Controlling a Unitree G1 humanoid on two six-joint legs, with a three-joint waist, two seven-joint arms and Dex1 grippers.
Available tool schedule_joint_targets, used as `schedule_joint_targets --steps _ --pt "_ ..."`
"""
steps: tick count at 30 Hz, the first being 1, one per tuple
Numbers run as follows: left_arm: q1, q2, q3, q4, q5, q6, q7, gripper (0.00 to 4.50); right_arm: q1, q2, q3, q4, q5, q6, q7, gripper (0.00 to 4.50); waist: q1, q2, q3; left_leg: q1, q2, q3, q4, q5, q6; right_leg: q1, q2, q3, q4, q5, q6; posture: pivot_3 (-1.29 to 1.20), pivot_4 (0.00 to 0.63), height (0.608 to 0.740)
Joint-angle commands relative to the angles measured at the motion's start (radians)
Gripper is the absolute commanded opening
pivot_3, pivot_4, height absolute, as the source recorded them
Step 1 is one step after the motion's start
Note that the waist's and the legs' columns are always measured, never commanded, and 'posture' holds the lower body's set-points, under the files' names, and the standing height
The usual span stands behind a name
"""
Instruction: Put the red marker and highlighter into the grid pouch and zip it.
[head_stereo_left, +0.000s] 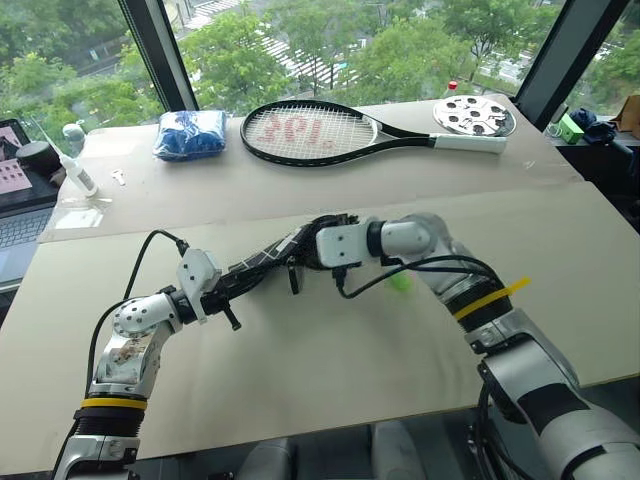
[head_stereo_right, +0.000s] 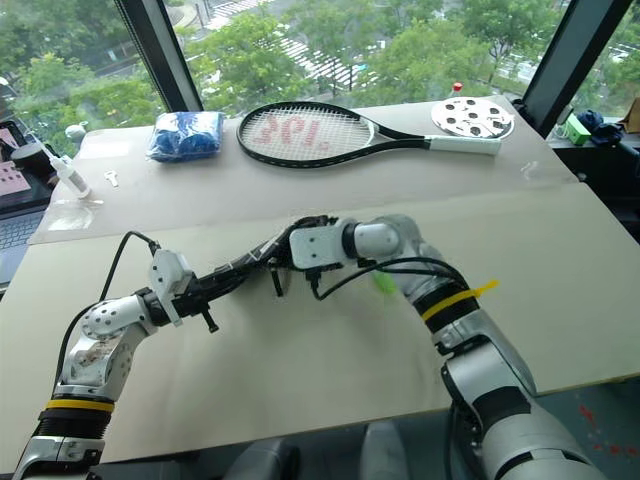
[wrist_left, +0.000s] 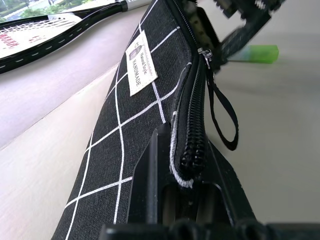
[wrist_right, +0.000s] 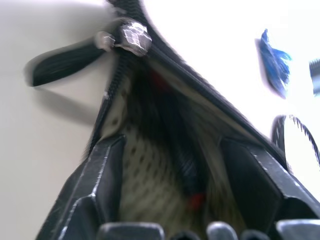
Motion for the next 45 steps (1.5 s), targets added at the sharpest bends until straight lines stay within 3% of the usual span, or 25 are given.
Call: schedule_joint_targets --steps 1,7,16,30,31,32,37,40,45 --pt "0.009 0.005 0.023 -0.031 -0.013 -0.009 0.005 0.00 0.070 -0.078 -0.148 -0.158 0.199 0.173 0.093 3.33 0.005 0.000 0.000 0.000 0.000 0.000 0.000 0.000 0.000 0.000 0.000 0.000 0.000 0.000 0.000 0.00 0.150 0.740" --pt "0.021 0.007 0.030 -0.035 -0.016 -0.009 0.006 0.00 0.239 -0.119 -0.260 -0.314 0.292 0.466 -0.006 3.33 0.011 0.000 0.000 0.001 0.000 0.001 0.000 -0.001 0.001 0.000 0.000 0.000 0.001 0.000 0.000 0.00 0.150 0.740" --pt "0.020 0.009 0.030 -0.028 -0.017 -0.010 -0.001 0.00 0.369 -0.053 -0.228 -0.461 0.257 0.851 -0.269 3.33 0.017 0.000 0.000 0.000 0.000 0.002 0.001 -0.001 0.001 0.000 0.000 0.000 0.000 0.000 -0.001 0.00 0.150 0.740" --pt "0.021 0.005 0.026 -0.029 -0.016 -0.012 -0.001 0.00 0.456 -0.014 -0.153 -0.394 0.242 0.878 -0.356 3.33 0.019 0.000 0.000 0.001 0.000 0.002 0.001 -0.001 0.001 0.001 0.000 0.000 0.000 0.001 -0.001 0.00 0.150 0.740" --pt "0.020 0.005 0.027 -0.028 -0.016 -0.012 -0.001 0.00 0.466 -0.016 -0.148 -0.391 0.241 0.873 -0.352 2.82 0.019 -0.001 -0.001 0.002 0.000 0.002 0.001 -0.001 0.001 0.002 0.000 0.000 0.000 0.001 -0.001 0.00 0.150 0.740" --pt "0.021 0.005 0.028 -0.030 -0.016 -0.012 0.000 0.00 0.475 -0.018 -0.146 -0.392 0.240 0.867 -0.350 2.69 0.019 -0.001 -0.001 0.003 0.000 0.002 0.001 -0.001 0.001 0.003 0.000 0.000 0.000 0.001 -0.001 0.00 0.150 0.740" --pt "0.026 0.005 0.027 -0.037 -0.016 -0.010 0.002 0.00 0.488 -0.044 -0.154 -0.400 0.243 0.850 -0.329 1.08 0.022 -0.002 -0.002 0.005 0.000 0.002 0.001 -0.001 0.001 0.006 0.000 0.000 0.000 0.001 -0.001 0.00 0.150 0.740" --pt "0.026 0.003 0.027 -0.039 -0.017 -0.008 0.004 0.00 0.473 -0.067 -0.154 -0.413 0.238 0.815 -0.312 1.09 0.027 -0.002 -0.002 0.005 0.000 0.002 0.001 -0.001 0.001 0.006 0.000 0.000 0.000 0.001 -0.001 0.00 0.150 0.740" --pt "0.025 0.001 0.024 -0.037 -0.017 -0.006 0.004 0.00 0.383 -0.109 -0.208 -0.442 0.247 0.595 -0.263 1.09 0.029 -0.002 -0.001 0.005 0.000 0.002 0.001 -0.001 0.001 0.006 0.000 0.000 -0.001 0.001 0.000 0.00 0.150 0.740"
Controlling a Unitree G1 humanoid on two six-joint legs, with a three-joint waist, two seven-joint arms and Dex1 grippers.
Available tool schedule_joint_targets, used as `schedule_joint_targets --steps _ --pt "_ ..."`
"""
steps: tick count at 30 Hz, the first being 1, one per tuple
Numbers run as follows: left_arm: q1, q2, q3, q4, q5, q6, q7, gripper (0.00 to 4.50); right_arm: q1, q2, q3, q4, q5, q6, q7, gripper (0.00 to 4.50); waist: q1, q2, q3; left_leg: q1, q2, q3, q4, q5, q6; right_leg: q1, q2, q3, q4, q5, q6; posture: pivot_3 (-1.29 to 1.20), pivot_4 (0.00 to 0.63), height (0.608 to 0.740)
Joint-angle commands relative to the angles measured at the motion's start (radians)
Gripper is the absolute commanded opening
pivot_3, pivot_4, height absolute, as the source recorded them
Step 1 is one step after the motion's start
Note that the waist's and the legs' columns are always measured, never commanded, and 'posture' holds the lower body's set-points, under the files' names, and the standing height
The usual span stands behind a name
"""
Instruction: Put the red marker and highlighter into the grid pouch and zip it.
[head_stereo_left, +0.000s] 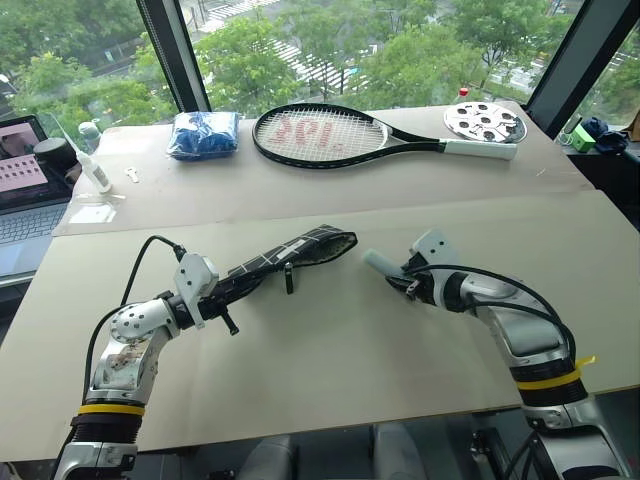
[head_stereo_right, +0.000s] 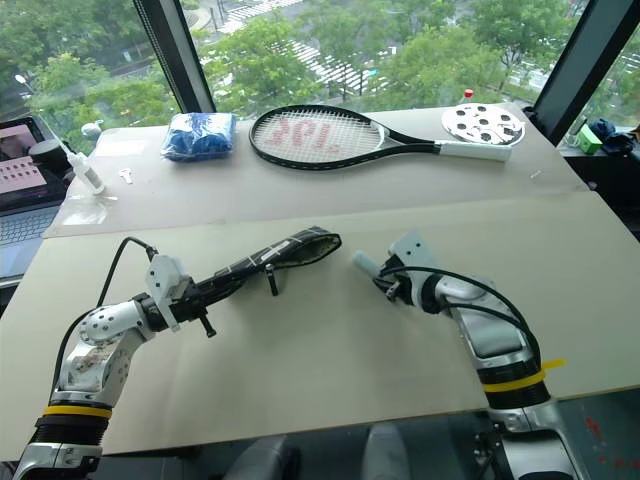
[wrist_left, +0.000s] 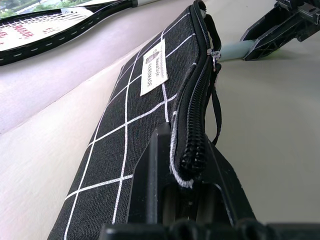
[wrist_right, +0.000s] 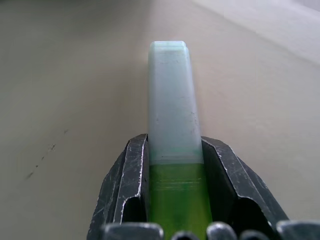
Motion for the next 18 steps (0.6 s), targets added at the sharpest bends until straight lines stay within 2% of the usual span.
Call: schedule_joint_targets --steps 1,5,7,11,18 --pt "-0.002 0.001 0.014 -0.031 -0.012 -0.008 0.003 0.00 -0.079 -0.058 -0.049 -0.066 0.023 -0.183 0.077 1.09 -0.001 0.000 0.000 0.000 0.000 0.000 0.000 0.000 0.000 0.000 0.000 0.000 0.000 0.000 0.000 0.00 0.150 0.740" --pt "-0.008 0.001 0.014 -0.025 -0.013 -0.007 0.001 0.00 -0.075 -0.190 -0.019 -0.240 0.092 -0.253 0.294 1.09 -0.001 0.000 0.000 0.000 0.000 0.000 -0.001 0.000 0.000 -0.001 0.000 0.000 -0.001 0.000 0.000 0.00 0.150 0.740" --pt "-0.008 0.001 0.014 -0.025 -0.013 -0.006 0.002 0.00 -0.077 -0.244 0.014 -0.293 0.086 -0.271 0.354 1.09 0.000 0.000 0.000 0.000 0.001 0.000 -0.001 0.000 0.001 0.000 0.000 -0.001 -0.002 0.000 0.000 0.00 0.150 0.740" --pt "-0.002 -0.006 0.010 -0.035 -0.013 -0.006 0.007 0.00 -0.126 -0.275 0.083 -0.273 -0.017 -0.335 0.350 1.09 0.002 0.000 0.000 0.000 0.001 0.001 0.000 -0.001 0.001 0.002 0.000 -0.001 -0.004 0.001 0.001 0.00 0.150 0.740" --pt "0.001 -0.014 0.004 -0.039 -0.011 -0.006 0.009 0.00 -0.205 -0.229 0.151 -0.164 -0.118 -0.380 0.323 1.09 0.010 0.000 0.000 0.000 0.001 0.001 0.000 -0.001 0.001 0.001 0.000 -0.001 -0.004 0.001 0.001 0.00 0.150 0.740"
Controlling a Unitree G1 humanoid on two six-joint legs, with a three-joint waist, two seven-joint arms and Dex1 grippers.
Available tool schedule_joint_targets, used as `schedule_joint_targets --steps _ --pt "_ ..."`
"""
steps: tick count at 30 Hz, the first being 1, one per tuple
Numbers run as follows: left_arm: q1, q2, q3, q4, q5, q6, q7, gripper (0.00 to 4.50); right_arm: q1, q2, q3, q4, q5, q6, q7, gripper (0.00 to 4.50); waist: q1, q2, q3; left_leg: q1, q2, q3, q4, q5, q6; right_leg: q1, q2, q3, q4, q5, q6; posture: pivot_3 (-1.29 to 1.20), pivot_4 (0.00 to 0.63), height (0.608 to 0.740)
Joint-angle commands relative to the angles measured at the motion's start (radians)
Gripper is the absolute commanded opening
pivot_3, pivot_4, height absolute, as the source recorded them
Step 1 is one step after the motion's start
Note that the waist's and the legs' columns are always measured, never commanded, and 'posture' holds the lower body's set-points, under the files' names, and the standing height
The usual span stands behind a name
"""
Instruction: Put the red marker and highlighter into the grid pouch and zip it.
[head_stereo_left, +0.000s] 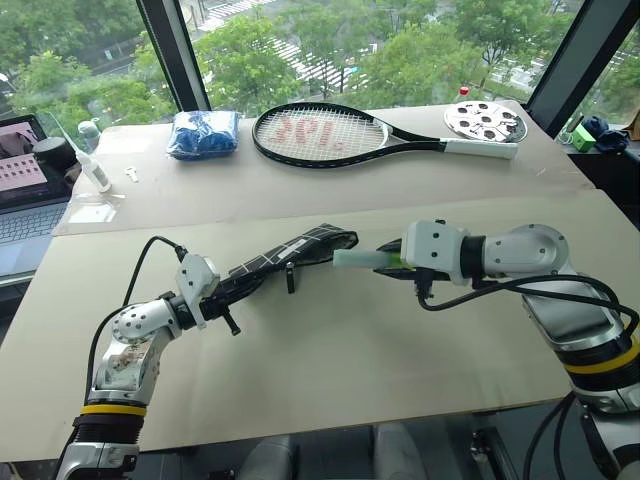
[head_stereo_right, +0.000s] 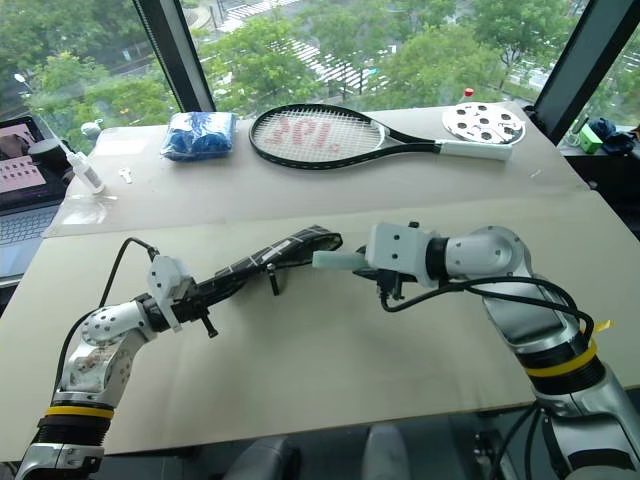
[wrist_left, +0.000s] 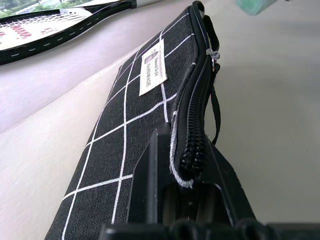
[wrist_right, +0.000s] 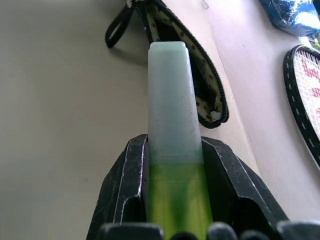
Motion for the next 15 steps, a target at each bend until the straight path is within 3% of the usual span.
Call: schedule_joint_targets --steps 1,7,15 --pt "-0.004 -0.003 0.008 -0.033 -0.009 -0.007 0.006 0.00 -0.045 0.021 0.017 0.038 -0.045 -0.042 -0.011 1.09 0.003 0.000 0.000 0.000 0.000 0.000 0.000 0.000 0.000 0.000 0.000 0.000 0.000 0.000 0.000 0.00 0.150 0.740" --pt "-0.009 -0.006 0.005 -0.029 -0.008 -0.008 0.003 0.00 -0.099 0.050 0.080 0.148 -0.149 -0.123 -0.028 1.09 0.003 0.000 0.000 0.000 0.000 0.000 0.000 0.000 0.000 0.000 0.000 0.000 -0.001 0.000 0.000 0.00 0.150 0.740" --pt "-0.021 -0.007 -0.003 -0.021 -0.006 -0.008 -0.005 0.00 -0.199 0.173 0.200 0.259 -0.278 -0.276 -0.036 1.09 -0.003 0.000 0.000 0.000 0.000 0.000 0.000 0.000 0.000 -0.001 0.000 0.000 -0.001 0.000 0.000 0.00 0.150 0.740"
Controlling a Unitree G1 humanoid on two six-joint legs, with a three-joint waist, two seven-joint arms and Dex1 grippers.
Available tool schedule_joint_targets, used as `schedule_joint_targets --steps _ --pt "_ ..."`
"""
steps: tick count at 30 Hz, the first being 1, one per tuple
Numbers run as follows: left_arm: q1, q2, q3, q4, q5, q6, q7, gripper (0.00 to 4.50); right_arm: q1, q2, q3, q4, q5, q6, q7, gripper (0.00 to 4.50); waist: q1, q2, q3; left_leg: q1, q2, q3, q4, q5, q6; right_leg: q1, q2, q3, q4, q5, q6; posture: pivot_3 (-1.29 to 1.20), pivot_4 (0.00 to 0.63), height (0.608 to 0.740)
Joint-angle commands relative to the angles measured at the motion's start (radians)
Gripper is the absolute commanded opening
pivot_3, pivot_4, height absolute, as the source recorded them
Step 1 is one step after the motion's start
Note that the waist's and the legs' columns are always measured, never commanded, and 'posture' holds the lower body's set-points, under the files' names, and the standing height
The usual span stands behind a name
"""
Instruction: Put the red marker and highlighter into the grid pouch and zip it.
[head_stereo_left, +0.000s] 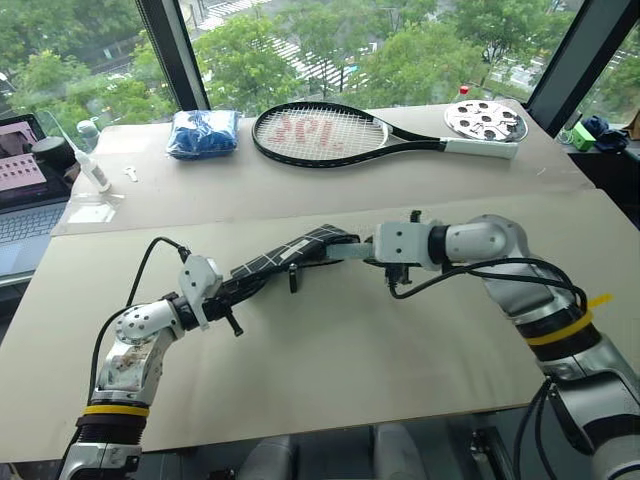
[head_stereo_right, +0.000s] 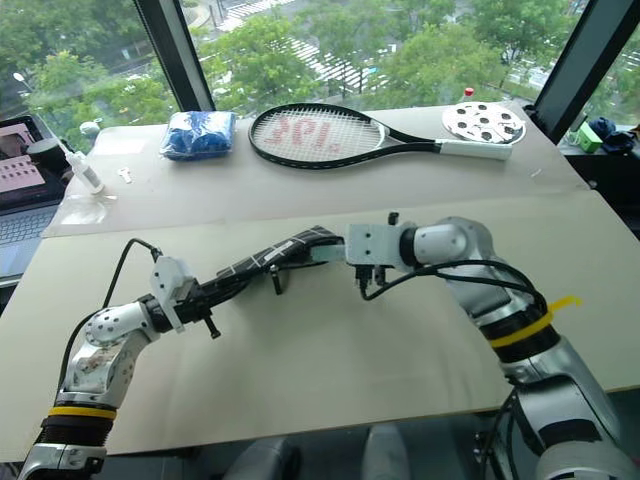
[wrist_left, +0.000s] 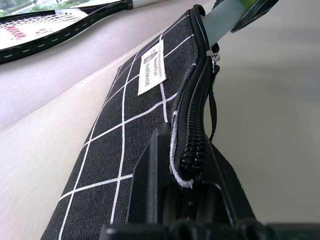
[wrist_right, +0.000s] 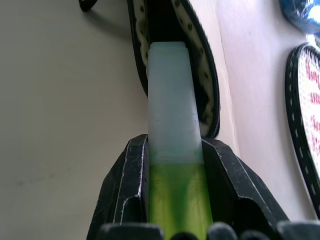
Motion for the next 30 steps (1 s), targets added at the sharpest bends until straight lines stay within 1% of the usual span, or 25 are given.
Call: schedule_joint_targets --steps 1,5,8,11,13,15,17,19,20,21,23,25,28,30 --pt "-0.018 0.001 0.004 -0.017 -0.006 -0.008 -0.003 0.00 -0.056 0.053 0.048 0.020 -0.056 -0.094 -0.009 1.09 -0.001 0.000 0.000 0.000 0.000 0.000 0.000 0.000 0.000 0.000 0.000 0.000 0.000 0.000 0.000 0.00 0.150 0.740" --pt "-0.025 0.000 0.001 -0.010 -0.005 -0.008 -0.006 0.00 -0.085 0.115 0.118 0.068 -0.113 -0.214 -0.011 1.09 -0.004 0.000 0.000 0.000 0.000 0.000 0.000 0.000 0.000 -0.001 0.000 0.000 0.000 0.000 0.000 0.00 0.150 0.740" --pt "-0.029 0.000 0.000 -0.007 -0.004 -0.009 -0.009 0.00 -0.107 0.174 0.172 0.125 -0.168 -0.311 -0.041 1.09 -0.008 0.000 0.000 0.000 0.000 0.000 0.000 0.000 0.000 -0.001 0.000 0.000 0.000 0.000 0.000 0.00 0.150 0.740" --pt "-0.029 -0.002 0.000 -0.008 -0.002 -0.008 -0.008 0.00 -0.136 0.215 0.201 0.214 -0.235 -0.415 -0.107 1.09 -0.015 0.000 0.000 0.000 0.000 0.000 0.000 0.000 0.000 -0.001 0.000 0.000 0.001 0.000 0.000 0.00 0.150 0.740" --pt "-0.028 -0.003 0.001 -0.011 -0.002 -0.008 -0.005 0.00 -0.154 0.222 0.207 0.276 -0.274 -0.480 -0.149 1.09 -0.019 0.000 0.000 0.000 0.000 0.000 0.000 0.000 0.000 -0.002 0.000 0.000 0.001 0.000 0.000 0.00 0.150 0.740" --pt "-0.024 -0.003 0.002 -0.016 -0.001 -0.007 -0.003 0.00 -0.160 0.225 0.181 0.317 -0.250 -0.498 -0.149 2.09 -0.020 0.000 0.000 0.000 0.000 0.000 -0.001 0.000 -0.001 -0.003 0.000 0.000 0.001 0.000 0.000 0.00 0.150 0.740" --pt "-0.019 -0.003 0.005 -0.020 -0.002 -0.006 -0.002 0.00 -0.169 0.224 0.145 0.342 -0.236 -0.504 -0.167 2.60 -0.023 0.000 0.000 0.000 0.000 0.000 -0.001 0.000 -0.001 -0.003 0.000 0.000 0.001 0.000 0.000 0.00 0.150 0.740" --pt "-0.015 -0.003 0.007 -0.024 -0.002 -0.005 0.001 0.00 -0.176 0.221 0.104 0.356 -0.212 -0.470 -0.165 3.35 -0.023 0.000 0.000 0.000 0.000 0.000 -0.001 0.000 -0.001 -0.004 0.000 0.000 0.002 0.000 0.000 0.00 0.150 0.740" --pt "-0.013 -0.003 0.008 -0.025 -0.003 -0.005 0.002 0.00 -0.176 0.215 0.070 0.358 -0.177 -0.441 -0.154 3.63 -0.023 0.000 0.000 0.000 0.000 0.000 -0.001 0.000 -0.001 -0.004 0.000 0.000 0.002 0.000 0.000 0.00 0.150 0.740" --pt "-0.011 -0.004 0.008 -0.027 -0.003 -0.005 0.004 0.00 -0.174 0.209 0.047 0.356 -0.153 -0.424 -0.144 3.63 -0.023 0.000 0.000 0.000 0.000 0.000 -0.001 0.000 -0.001 -0.004 0.000 0.000 0.001 0.000 0.000 0.00 0.150 0.740" --pt "-0.012 -0.009 0.014 -0.028 -0.010 0.001 0.010 0.00 -0.161 0.176 -0.060 0.319 -0.028 -0.339 -0.098 3.63 -0.020 0.000 0.000 -0.001 0.000 0.000 -0.001 0.000 -0.001 -0.004 0.000 0.000 0.001 0.000 -0.001 0.00 0.150 0.740" --pt "-0.015 -0.015 0.022 -0.028 -0.023 0.012 0.018 0.00 -0.145 0.148 -0.132 0.276 0.058 -0.274 -0.065 3.63 -0.019 0.000 0.000 -0.001 0.000 0.000 -0.001 0.000 -0.001 -0.004 0.000 0.000 0.001 0.000 -0.001 0.00 0.150 0.740" --pt "-0.019 -0.019 0.030 -0.027 -0.040 0.025 0.025 0.00 -0.095 0.099 -0.209 0.189 0.159 -0.177 -0.014 3.63 -0.019 0.000 0.000 -0.001 0.000 0.000 -0.001 0.000 0.000 -0.004 0.000 0.000 0.001 0.000 -0.001 0.00 0.150 0.740" --pt "-0.024 -0.021 0.032 -0.026 -0.045 0.034 0.030 0.00 0.006 0.054 -0.282 0.049 0.311 0.017 0.061 3.63 -0.018 0.000 0.000 -0.001 0.000 0.000 -0.002 0.000 0.000 -0.004 0.000 0.000 0.001 0.000 -0.001 0.00 0.150 0.740"
